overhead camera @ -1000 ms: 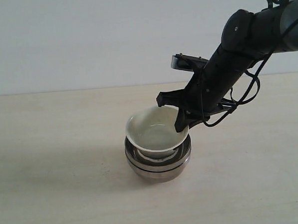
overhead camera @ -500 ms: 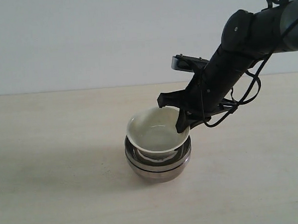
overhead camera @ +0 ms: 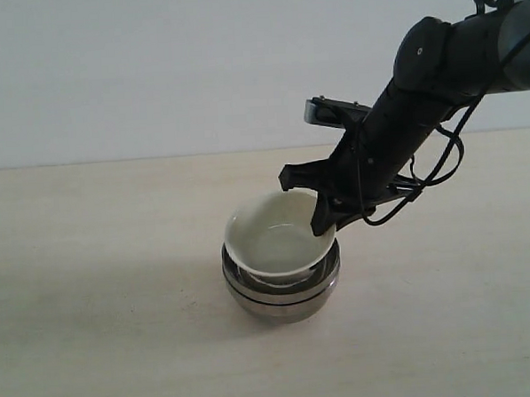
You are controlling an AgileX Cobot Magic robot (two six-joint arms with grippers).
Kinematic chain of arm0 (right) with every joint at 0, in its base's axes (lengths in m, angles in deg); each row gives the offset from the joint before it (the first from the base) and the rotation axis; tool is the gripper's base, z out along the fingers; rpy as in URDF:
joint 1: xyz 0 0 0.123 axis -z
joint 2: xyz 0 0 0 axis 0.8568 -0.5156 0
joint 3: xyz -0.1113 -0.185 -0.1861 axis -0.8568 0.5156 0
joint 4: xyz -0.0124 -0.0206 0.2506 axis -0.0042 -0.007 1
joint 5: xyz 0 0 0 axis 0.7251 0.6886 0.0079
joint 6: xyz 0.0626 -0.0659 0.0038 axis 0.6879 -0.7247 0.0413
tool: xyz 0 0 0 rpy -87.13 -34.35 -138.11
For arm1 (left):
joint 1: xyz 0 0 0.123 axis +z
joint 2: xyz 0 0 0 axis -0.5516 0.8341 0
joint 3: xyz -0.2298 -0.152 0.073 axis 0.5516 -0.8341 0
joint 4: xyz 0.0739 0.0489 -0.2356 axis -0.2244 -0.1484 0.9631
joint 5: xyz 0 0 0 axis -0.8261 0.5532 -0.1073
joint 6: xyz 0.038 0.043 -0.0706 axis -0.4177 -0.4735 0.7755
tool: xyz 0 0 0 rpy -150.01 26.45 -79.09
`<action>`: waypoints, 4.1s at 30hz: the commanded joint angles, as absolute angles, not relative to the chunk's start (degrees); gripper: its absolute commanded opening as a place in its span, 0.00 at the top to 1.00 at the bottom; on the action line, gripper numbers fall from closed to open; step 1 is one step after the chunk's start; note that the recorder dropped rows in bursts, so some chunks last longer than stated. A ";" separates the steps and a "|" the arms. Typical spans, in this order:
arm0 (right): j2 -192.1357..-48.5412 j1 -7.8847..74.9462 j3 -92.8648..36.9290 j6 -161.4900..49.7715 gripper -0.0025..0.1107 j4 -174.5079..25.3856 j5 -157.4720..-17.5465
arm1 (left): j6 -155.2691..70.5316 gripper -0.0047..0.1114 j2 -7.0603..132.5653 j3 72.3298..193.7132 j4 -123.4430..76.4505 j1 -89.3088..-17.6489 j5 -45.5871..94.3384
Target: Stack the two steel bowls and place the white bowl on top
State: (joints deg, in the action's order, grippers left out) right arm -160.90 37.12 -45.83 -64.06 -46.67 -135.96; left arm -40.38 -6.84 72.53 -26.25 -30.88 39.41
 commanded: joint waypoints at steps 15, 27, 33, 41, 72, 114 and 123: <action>-160.62 37.32 -45.74 -65.03 0.61 -47.53 -136.04 | -39.82 0.93 -7.06 72.33 -25.85 -30.74 38.96; -160.49 37.32 -45.74 -66.17 0.64 -48.55 -135.18 | -39.82 0.93 -7.06 72.33 -25.85 -30.74 38.96; -160.49 37.32 -45.74 -65.76 0.97 -49.37 -134.88 | -39.82 0.93 -7.06 72.33 -25.85 -30.74 38.96; -160.41 37.32 -45.74 -64.59 0.70 -52.46 -135.26 | -39.82 0.93 -7.06 72.33 -25.85 -30.74 38.96; -160.37 37.22 -45.74 -64.58 0.47 -56.16 -137.13 | -39.82 0.93 -7.06 72.33 -25.85 -30.74 38.96; -79.73 37.22 17.92 -43.70 0.98 -58.82 -113.65 | -39.82 0.93 -7.06 72.33 -25.85 -30.74 38.96; -74.83 37.22 17.92 -38.67 0.98 -53.07 -121.48 | -39.82 0.93 -7.06 72.33 -25.85 -30.74 38.96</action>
State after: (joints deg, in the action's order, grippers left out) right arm -75.29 37.12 17.66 -39.33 -54.06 -120.89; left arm -40.38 -6.84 72.53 -26.25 -30.88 39.41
